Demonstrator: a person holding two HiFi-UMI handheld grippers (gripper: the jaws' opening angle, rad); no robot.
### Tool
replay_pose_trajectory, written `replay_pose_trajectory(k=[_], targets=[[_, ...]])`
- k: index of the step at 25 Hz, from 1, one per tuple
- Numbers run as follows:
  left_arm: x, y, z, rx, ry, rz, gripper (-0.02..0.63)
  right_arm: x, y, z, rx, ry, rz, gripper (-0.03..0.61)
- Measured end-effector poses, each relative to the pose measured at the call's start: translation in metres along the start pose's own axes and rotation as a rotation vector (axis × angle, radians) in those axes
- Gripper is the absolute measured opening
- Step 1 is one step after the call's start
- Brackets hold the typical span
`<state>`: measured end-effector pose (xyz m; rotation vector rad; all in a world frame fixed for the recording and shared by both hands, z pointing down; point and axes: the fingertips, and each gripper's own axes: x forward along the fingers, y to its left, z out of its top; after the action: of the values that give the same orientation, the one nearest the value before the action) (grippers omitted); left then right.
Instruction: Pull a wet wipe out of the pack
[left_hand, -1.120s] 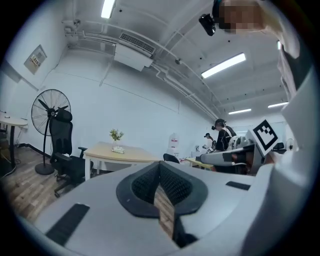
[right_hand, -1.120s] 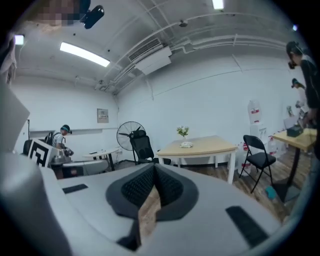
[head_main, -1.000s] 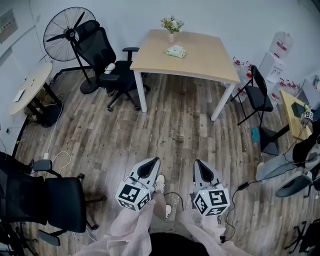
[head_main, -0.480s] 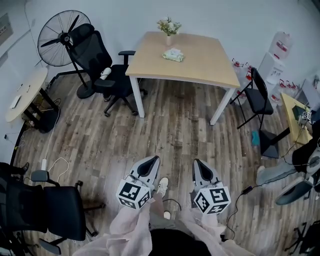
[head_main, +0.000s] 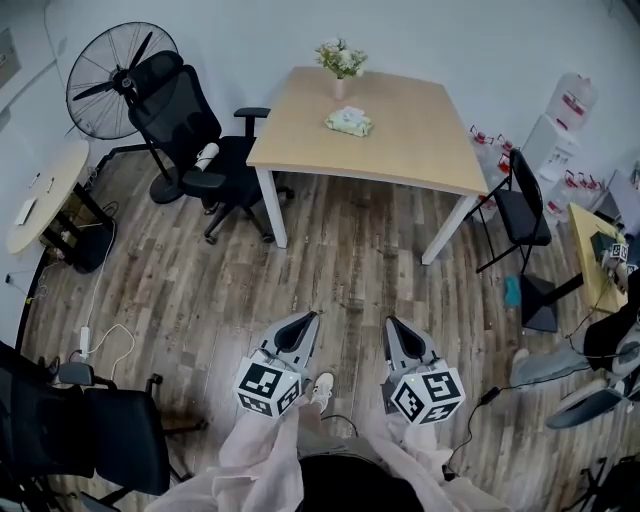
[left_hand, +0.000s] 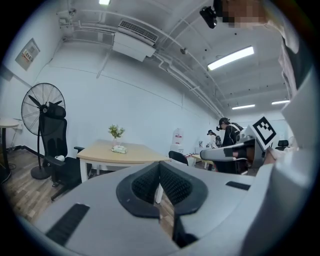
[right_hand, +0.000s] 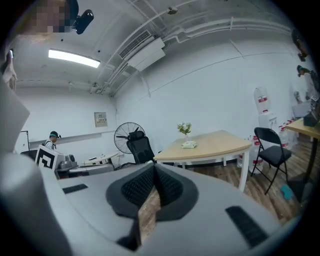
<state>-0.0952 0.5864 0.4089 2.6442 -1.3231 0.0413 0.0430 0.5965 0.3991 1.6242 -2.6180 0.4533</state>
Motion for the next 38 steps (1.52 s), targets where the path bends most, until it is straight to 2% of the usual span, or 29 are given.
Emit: replay_pose_trajectory(k=[8,13,20,38], targets=[[0.05,0.047,0.017,-0.003,0.011,0.005,0.011,0.062,-0.028,0.022,0.007,0.006,-0.019,0.009],[0.082,0.077,0.025,-0.018,0.004,-0.014,0.011,0.102,-0.035,0.03,-0.009,0.008,0.011,0.009],[0.114,0.113,0.029,-0.013,0.015,-0.015,0.011,0.147,-0.048,0.04,-0.024,-0.006,-0.012,0.009],[0.144,0.146,0.017,-0.03,0.056,0.015,0.011,0.18,-0.073,0.039,-0.019,0.024,-0.046,0.009]])
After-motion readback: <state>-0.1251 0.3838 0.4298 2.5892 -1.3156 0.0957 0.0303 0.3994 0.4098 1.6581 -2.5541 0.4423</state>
